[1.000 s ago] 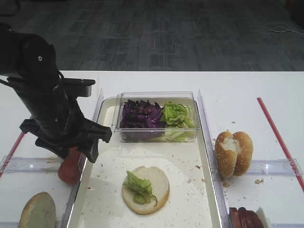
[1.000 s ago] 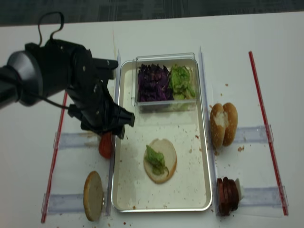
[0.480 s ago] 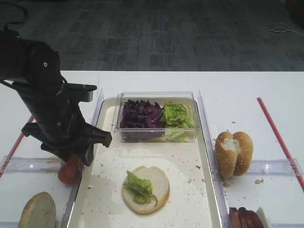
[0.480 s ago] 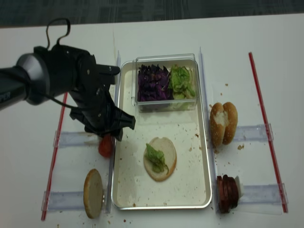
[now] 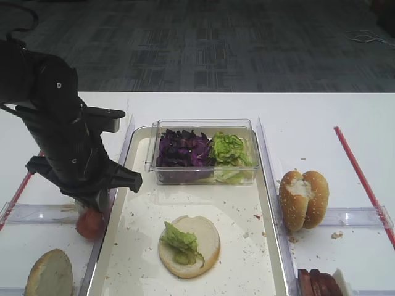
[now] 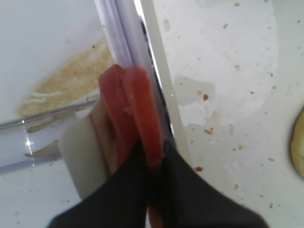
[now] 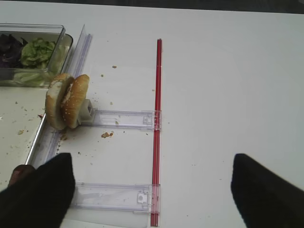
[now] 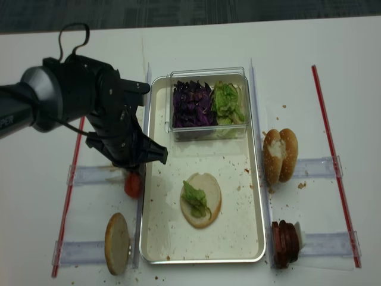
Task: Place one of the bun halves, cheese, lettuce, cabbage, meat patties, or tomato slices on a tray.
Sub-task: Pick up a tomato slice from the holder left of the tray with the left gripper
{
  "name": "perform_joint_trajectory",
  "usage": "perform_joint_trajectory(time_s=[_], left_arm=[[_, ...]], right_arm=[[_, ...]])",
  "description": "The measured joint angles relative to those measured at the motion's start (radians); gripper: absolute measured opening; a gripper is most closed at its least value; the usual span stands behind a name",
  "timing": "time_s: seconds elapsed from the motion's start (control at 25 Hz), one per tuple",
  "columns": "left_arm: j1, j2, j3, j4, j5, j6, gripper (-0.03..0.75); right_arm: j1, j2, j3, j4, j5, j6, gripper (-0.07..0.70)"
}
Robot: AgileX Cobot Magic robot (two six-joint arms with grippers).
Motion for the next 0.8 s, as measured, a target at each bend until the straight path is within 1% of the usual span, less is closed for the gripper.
perform_joint_trajectory(time_s=[0.04, 0.08, 0.32, 0.68, 0.8], left_arm=[[0.0, 0.0, 0.0, 0.002, 0.0, 0.0, 0.027], [0.0, 0.0, 0.0, 0.004, 0.0, 0.0, 0.021], [0.0, -0.002, -0.002, 0.004, 0.0, 0.0, 0.02], [0.0, -0.121, -0.049, 0.005, 0.05, 0.0, 0.018], [0.0, -0.129, -0.051, -0.007, 0.074, 0.034, 0.018]], right_arm=[[0.0, 0.0, 0.0, 0.0, 0.0, 0.0, 0.689], [0.0, 0.0, 0.0, 0.0, 0.0, 0.0, 0.69], [0.0, 0.0, 0.0, 0.0, 0.0, 0.0, 0.69], [0.0, 0.0, 0.0, 0.0, 0.0, 0.0, 0.69], [0.0, 0.0, 0.0, 0.0, 0.0, 0.0, 0.69]])
